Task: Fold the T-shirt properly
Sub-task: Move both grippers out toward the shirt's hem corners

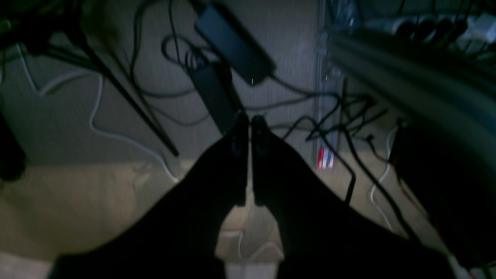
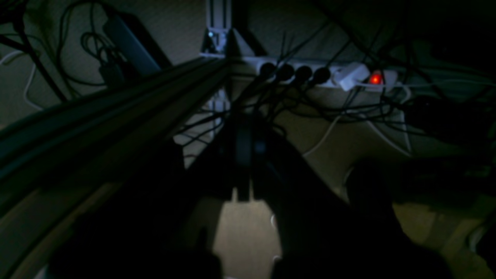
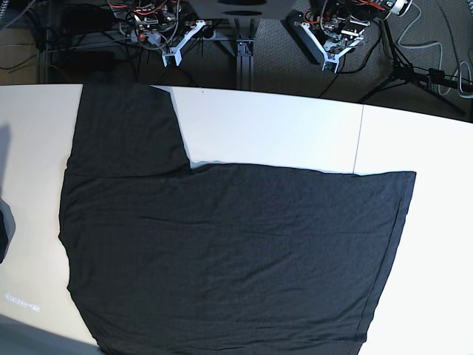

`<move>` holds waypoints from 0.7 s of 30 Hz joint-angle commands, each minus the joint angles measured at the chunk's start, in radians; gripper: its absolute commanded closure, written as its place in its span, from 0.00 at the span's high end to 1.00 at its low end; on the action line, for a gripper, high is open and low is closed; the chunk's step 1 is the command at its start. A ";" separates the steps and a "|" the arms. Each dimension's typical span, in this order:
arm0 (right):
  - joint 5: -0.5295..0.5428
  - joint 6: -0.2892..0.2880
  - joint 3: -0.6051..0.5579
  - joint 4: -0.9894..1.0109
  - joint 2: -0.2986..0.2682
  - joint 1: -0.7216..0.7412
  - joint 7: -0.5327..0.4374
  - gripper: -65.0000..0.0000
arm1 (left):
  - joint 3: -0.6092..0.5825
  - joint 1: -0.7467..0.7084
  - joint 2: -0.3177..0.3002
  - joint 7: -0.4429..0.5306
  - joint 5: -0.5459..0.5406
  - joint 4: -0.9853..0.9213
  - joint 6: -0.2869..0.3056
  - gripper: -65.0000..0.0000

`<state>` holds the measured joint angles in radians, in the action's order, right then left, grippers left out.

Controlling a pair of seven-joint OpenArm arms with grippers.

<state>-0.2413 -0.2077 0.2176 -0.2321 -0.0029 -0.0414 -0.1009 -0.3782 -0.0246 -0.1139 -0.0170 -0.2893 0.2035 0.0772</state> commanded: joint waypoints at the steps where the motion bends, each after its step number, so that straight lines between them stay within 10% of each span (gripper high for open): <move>1: -0.002 0.029 0.003 -0.007 -0.002 -0.001 -0.012 0.00 | 0.001 0.003 -0.005 0.017 -0.003 0.004 0.027 0.02; 21: -0.003 -0.003 0.003 -0.034 -0.036 -0.068 -0.011 0.00 | 0.001 -0.078 -0.047 0.101 -0.003 0.005 0.145 0.02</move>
<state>-0.2413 -0.2119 0.2176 -0.2630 -0.0334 -0.1055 -0.1055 -0.3782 -0.0998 -0.1543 0.0807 -0.2901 0.2073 0.2085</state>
